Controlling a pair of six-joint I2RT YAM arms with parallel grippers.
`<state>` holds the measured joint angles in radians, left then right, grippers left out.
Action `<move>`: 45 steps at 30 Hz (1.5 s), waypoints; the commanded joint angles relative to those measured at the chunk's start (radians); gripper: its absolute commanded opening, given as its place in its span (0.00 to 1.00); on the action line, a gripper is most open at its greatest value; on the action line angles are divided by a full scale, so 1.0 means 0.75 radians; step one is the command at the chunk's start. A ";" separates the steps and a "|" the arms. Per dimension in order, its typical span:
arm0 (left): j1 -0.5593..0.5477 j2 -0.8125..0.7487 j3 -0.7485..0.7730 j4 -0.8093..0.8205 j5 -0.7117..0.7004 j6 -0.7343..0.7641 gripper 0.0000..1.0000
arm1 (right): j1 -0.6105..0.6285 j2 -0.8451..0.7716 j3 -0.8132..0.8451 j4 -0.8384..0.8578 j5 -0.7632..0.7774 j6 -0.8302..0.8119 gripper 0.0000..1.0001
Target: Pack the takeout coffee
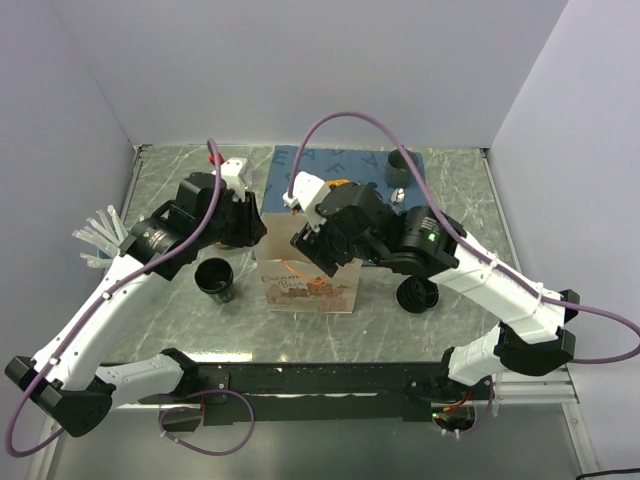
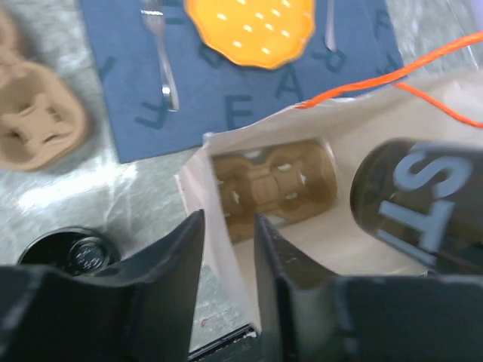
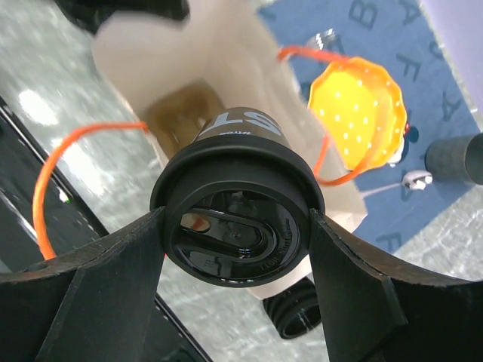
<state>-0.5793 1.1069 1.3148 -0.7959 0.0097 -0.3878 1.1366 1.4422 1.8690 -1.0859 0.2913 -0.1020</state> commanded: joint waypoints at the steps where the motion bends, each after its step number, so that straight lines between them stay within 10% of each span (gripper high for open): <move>1: 0.003 -0.009 0.106 -0.102 -0.197 -0.107 0.43 | 0.019 -0.039 -0.064 0.035 0.049 -0.060 0.52; 7: 0.003 -0.097 0.026 -0.060 -0.119 -0.168 0.62 | 0.053 -0.047 -0.117 0.018 0.047 -0.048 0.52; 15: 0.003 -0.163 0.004 -0.121 0.011 -0.256 0.61 | 0.184 -0.094 -0.228 0.043 0.088 0.095 0.51; 28: 0.001 -0.257 -0.176 -0.029 0.116 -0.373 0.34 | 0.286 -0.162 -0.379 0.133 0.086 0.218 0.51; 36: -0.001 -0.222 -0.178 0.055 0.093 -0.387 0.37 | 0.288 -0.250 -0.467 0.167 0.058 0.232 0.51; 45: -0.179 -0.146 -0.176 0.237 0.165 -0.291 0.11 | 0.289 -0.317 -0.545 0.190 0.082 0.259 0.51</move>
<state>-0.6495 0.9722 1.1721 -0.7296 0.0879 -0.6575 1.3495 1.2564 1.4780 -0.9871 0.3283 0.0708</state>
